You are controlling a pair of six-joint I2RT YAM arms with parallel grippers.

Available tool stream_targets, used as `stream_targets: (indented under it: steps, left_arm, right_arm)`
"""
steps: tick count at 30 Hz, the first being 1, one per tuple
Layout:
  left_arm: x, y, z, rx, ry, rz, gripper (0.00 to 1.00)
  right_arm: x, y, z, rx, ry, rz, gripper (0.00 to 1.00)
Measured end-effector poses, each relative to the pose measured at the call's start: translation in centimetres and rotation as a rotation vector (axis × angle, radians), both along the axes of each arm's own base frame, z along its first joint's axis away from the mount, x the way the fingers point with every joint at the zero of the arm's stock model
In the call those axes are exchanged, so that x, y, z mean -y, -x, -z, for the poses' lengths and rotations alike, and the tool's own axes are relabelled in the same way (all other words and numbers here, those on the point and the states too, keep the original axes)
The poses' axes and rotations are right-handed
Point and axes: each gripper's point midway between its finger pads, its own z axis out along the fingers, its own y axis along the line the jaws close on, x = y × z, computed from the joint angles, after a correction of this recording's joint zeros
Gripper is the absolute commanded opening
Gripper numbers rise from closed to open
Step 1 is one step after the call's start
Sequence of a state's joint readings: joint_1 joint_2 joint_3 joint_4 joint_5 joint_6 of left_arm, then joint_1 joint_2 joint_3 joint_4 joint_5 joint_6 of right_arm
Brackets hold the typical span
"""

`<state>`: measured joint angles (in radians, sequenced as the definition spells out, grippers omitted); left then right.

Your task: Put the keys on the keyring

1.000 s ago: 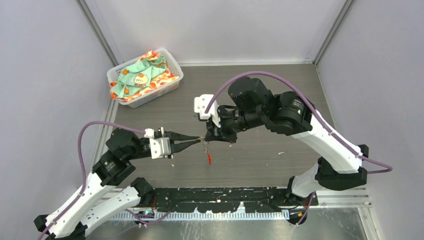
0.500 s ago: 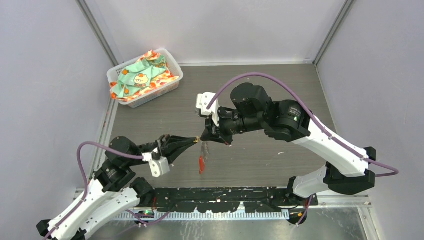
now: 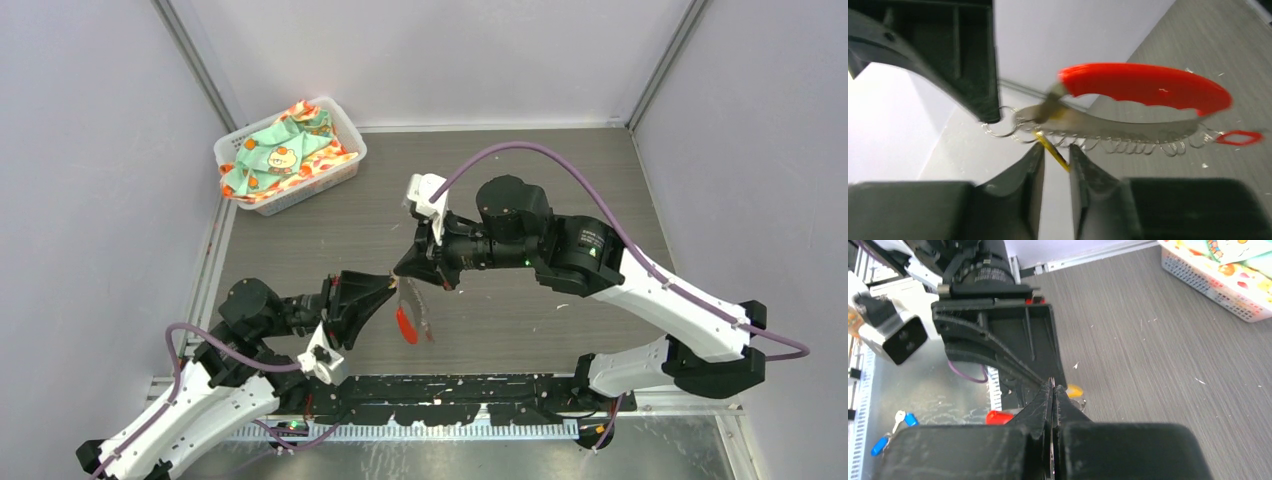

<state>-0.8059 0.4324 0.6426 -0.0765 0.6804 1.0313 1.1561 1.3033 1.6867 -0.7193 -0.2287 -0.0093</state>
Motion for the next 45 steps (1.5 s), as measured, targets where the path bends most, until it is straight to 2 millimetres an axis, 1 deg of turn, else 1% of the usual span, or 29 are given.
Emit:
stream_targets:
  steps: [3,5,6,8,10,12,13,14,15,17,18,19,21,23,27,31,39,40,45]
  left_arm:
    - [0.0,0.5,1.2,0.077,-0.051,0.023,0.48]
    - [0.0,0.9,2.1,0.084,-0.083,0.037,0.59]
    - [-0.1,0.9,2.4,0.074,-0.091,0.039,0.66]
    - [-0.2,1.1,2.9,0.024,-0.11,0.041,0.78]
    - [-0.4,1.4,2.8,-0.052,-0.126,0.044,0.85]
    - [-0.6,1.8,1.8,-0.132,-0.13,0.05,0.87]
    - [-0.8,2.1,0.6,-0.174,-0.118,0.054,0.86]
    - [-0.9,2.3,-0.3,-0.205,-0.104,0.057,0.82]
    - [-1.0,2.5,-1.2,-0.233,-0.089,0.059,0.76]
    - [-1.2,3.0,-3.0,-0.299,-0.061,0.067,0.6]
    - [-1.3,3.1,-3.5,-0.33,-0.052,0.07,0.53]
    - [-1.2,3.2,-4.2,-0.363,-0.043,0.074,0.49]
    - [-0.9,3.2,-4.8,-0.441,-0.035,0.081,0.46]
    - [-0.4,2.9,-4.9,-0.53,-0.039,0.084,0.45]
    - [0.9,2.2,-4.0,-0.717,-0.06,0.075,0.43]
    - [1.4,1.9,-3.3,-0.851,-0.063,0.056,0.42]
    - [1.4,2.5,-4.2,-0.938,-0.045,0.075,0.44]
    - [1.3,2.7,-4.3,-0.939,-0.046,0.082,0.43]
    - [1.2,3.2,-4.4,-0.947,-0.052,0.106,0.27]
  right_arm:
    - [-0.1,-0.5,-0.6,0.006,-0.049,0.033,0.01]
    - [-0.1,-0.6,-1.2,0.016,-0.095,0.045,0.01]
    - [0.0,-0.6,-1.3,0.023,-0.113,0.046,0.01]
    - [0.5,-0.4,-1.4,0.038,-0.153,0.045,0.01]
    - [0.9,-0.1,-1.1,0.049,-0.177,0.041,0.01]
    - [1.2,0.3,-0.8,0.064,-0.209,0.026,0.01]
    - [1.4,0.5,-0.7,0.071,-0.22,0.017,0.01]
    - [1.5,0.7,-0.5,0.081,-0.231,0.001,0.01]
    - [1.5,1.0,-0.5,0.09,-0.24,-0.013,0.01]
    - [1.6,1.5,-0.4,0.103,-0.256,-0.044,0.01]
    - [1.6,1.7,-0.4,0.11,-0.262,-0.058,0.01]
    - [1.6,1.9,-0.5,0.115,-0.268,-0.07,0.01]
    - [1.4,2.3,-1.1,0.129,-0.29,-0.098,0.01]
    - [1.3,2.5,-1.4,0.136,-0.304,-0.116,0.01]
    - [1.3,2.8,-1.8,0.143,-0.317,-0.135,0.01]
    - [1.4,2.8,-1.8,0.162,-0.333,-0.135,0.01]
    - [1.4,2.5,-1.4,0.173,-0.335,-0.125,0.01]
    - [1.4,2.5,-1.4,0.176,-0.336,-0.122,0.01]
    - [1.4,2.3,-1.4,0.178,-0.336,-0.115,0.01]
